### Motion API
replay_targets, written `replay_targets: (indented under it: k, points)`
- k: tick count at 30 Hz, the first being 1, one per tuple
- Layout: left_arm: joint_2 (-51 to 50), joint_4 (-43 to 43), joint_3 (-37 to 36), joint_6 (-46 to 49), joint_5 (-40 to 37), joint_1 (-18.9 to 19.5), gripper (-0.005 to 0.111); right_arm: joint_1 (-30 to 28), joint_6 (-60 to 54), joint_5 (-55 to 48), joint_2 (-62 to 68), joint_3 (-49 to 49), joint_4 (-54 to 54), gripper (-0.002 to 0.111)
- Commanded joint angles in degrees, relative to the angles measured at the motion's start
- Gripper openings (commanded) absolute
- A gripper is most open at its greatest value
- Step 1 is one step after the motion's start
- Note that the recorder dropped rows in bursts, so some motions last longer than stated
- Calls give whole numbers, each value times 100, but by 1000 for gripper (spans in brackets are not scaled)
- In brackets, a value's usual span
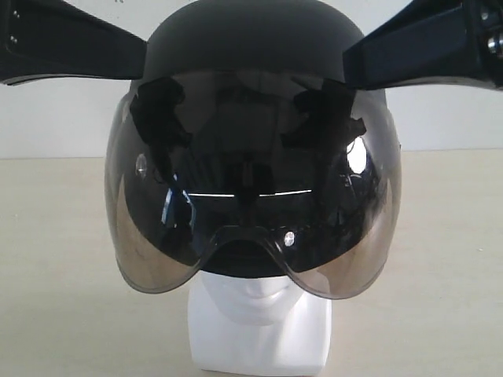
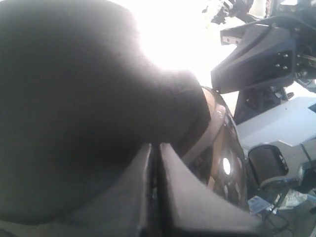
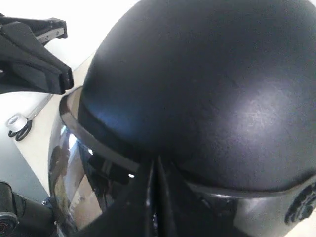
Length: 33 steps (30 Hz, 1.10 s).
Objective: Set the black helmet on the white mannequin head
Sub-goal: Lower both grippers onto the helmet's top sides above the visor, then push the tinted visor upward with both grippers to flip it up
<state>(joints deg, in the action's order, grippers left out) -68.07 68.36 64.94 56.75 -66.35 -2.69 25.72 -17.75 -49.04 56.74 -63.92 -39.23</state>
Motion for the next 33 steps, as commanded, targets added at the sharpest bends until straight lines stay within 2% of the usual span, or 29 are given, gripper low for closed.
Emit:
replay_targets:
  k: [1,8,15,22,30,33]
  points:
    - [-20,-143,29,136,-284,-48,4,7,-17,-38,-6,132,60,0]
    - [-29,-352,-34,-19,-362,-48,4,7,-17,-192,-6,132,60,0]
    - [-29,-352,-628,74,-362,-48,4,7,-17,-343,-6,132,60,0]
    - [-29,17,-596,197,-275,-48,4,7,-93,-441,-6,132,102,0]
    - [-29,234,-181,176,-232,-48,4,7,-119,484,-89,121,-117,0]
    - [-29,270,-62,113,-170,-48,4,7,-133,505,1,121,-217,0]
